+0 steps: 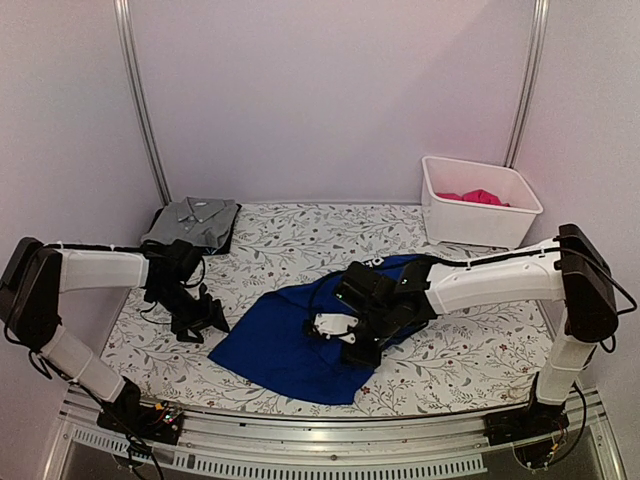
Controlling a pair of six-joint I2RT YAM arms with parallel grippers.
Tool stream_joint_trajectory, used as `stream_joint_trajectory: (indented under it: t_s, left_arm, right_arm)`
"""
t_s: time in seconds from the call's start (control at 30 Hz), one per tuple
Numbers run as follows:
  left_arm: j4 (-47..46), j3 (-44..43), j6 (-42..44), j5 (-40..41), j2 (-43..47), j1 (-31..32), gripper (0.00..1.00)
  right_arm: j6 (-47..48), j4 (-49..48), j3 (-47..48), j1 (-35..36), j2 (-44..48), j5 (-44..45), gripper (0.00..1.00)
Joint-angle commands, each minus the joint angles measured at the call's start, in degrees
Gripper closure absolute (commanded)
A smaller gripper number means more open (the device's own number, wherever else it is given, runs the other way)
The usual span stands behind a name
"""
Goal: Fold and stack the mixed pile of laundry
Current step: Pick up the crumpled T-shirt from the center of the board.
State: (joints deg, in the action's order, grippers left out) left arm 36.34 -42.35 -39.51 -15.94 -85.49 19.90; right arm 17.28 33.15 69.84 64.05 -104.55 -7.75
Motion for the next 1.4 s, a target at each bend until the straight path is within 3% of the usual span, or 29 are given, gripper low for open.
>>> stream_joint_trajectory:
  t_s: [0.0, 0.23, 0.3, 0.37, 0.9, 1.0, 1.17, 1.37]
  left_arm:
    - [-0.3, 2.1, -0.6, 1.0, -0.7, 0.9, 0.26]
    - [-0.5, 2.2, -0.9, 0.6, -0.6, 1.0, 0.26]
    - [-0.5, 2.4, -0.8, 0.4, -0.5, 1.0, 0.26]
    - [-0.5, 2.5, -0.8, 0.3, -0.5, 0.9, 0.25]
    - [-0.3, 2.4, -0.6, 0.2, -0.3, 1.0, 0.25]
    - [-0.4, 2.4, -0.6, 0.3, -0.6, 1.0, 0.25]
    - [-0.4, 2.3, -0.3, 0.4, -1.0, 1.0, 0.25]
    - [-0.1, 2.5, -0.4, 1.0, -1.1, 1.0, 0.25]
  right_arm:
    - [0.3, 0.4, -0.2, -1.2, 4.0, -2.8, 0.99]
    - [0.6, -0.1, -1.9, -1.3, 4.7, -6.6, 1.0]
    - [0.9, -0.4, -2.6, -1.2, 5.3, -9.9, 0.87]
    - [1.0, -0.8, -3.7, -1.2, 5.5, -12.5, 0.81]
    - [-0.2, -2.2, -1.4, -0.7, -0.9, -9.2, 0.8]
    - [-0.2, -2.5, -1.3, -0.8, -1.5, -8.3, 0.81]
    - [-0.5, -1.8, 0.5, -0.7, -2.2, -6.7, 0.99]
    - [-0.8, -0.5, 1.2, -0.9, -0.7, -5.8, 1.0]
